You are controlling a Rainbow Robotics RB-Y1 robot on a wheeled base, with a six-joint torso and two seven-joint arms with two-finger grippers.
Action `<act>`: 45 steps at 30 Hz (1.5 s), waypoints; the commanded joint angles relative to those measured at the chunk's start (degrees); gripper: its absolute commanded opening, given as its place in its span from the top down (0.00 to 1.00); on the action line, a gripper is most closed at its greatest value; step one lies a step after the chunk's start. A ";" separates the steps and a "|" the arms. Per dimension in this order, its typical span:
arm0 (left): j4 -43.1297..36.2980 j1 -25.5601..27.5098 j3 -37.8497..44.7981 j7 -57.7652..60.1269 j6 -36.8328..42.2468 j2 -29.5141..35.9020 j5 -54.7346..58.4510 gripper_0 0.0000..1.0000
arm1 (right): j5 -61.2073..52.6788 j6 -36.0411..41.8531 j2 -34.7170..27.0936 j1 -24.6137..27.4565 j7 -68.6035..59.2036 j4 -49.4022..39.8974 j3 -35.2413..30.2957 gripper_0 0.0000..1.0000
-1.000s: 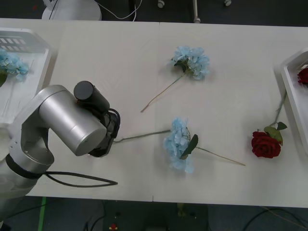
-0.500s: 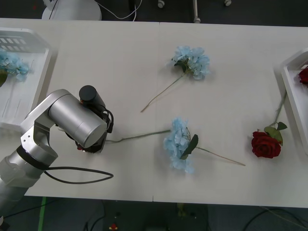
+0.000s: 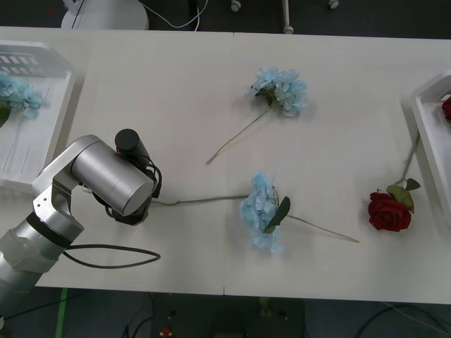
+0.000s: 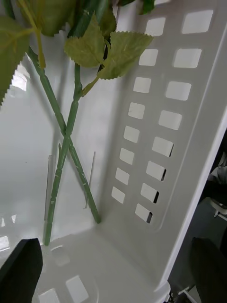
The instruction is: Put the red flowers into the right box and the blue flowers into the left box
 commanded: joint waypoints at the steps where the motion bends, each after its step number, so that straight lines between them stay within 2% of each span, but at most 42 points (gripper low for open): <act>1: 0.25 -2.01 0.17 -3.49 -0.56 0.41 -0.98 0.99 | -5.29 -0.25 -1.81 -2.45 9.61 -6.18 -0.83 0.10; 8: 0.43 -2.01 1.13 -4.63 -1.97 0.50 -1.15 1.00 | -14.96 -0.16 -3.39 -2.45 32.29 -17.34 -0.74 0.10; 11: -0.36 -2.01 3.07 -4.99 -2.59 0.50 -0.54 1.00 | -17.94 -0.07 -3.66 -2.45 37.03 -19.18 -0.83 0.10; 15: -5.29 -2.01 12.82 -13.07 -1.00 1.11 5.09 1.00 | -25.68 -0.07 -4.36 -2.37 54.22 -23.75 -0.74 0.11; 22: -14.78 -2.01 25.65 -27.13 0.49 3.31 12.03 1.00 | -34.47 1.68 -6.38 -2.37 54.22 -25.95 0.93 0.10; 27: -16.19 -2.01 30.22 -43.66 -5.05 4.36 15.19 1.00 | -37.28 0.72 -9.72 -2.45 54.22 -30.78 7.69 0.10; 35: -10.12 -2.45 30.75 -68.18 -25.17 2.34 22.22 1.00 | -39.48 7.84 -9.72 -2.45 54.22 -34.39 7.25 0.11; 37: -8.27 -3.15 30.75 -73.98 -28.78 1.29 24.42 1.00 | -40.09 9.24 -9.81 -2.89 41.51 -35.79 7.34 0.11; 38: -7.04 -3.86 30.49 -78.90 -30.45 0.41 26.27 1.00 | -40.53 10.74 -9.55 -3.16 27.72 -36.76 7.34 0.10; 39: -6.43 -4.21 30.49 -80.75 -30.97 0.14 27.23 1.00 | -40.88 11.35 -9.28 -3.42 21.83 -37.11 7.34 0.10; 42: -3.44 -5.79 30.49 -89.98 -33.87 -1.79 34.27 1.00 | -42.90 13.99 -8.84 -4.30 -12.63 -38.52 7.34 0.11; 45: -2.12 -6.58 29.96 -95.51 -36.77 -3.55 38.92 1.00 | -43.08 15.83 -8.14 -4.83 -37.15 -39.57 7.34 0.11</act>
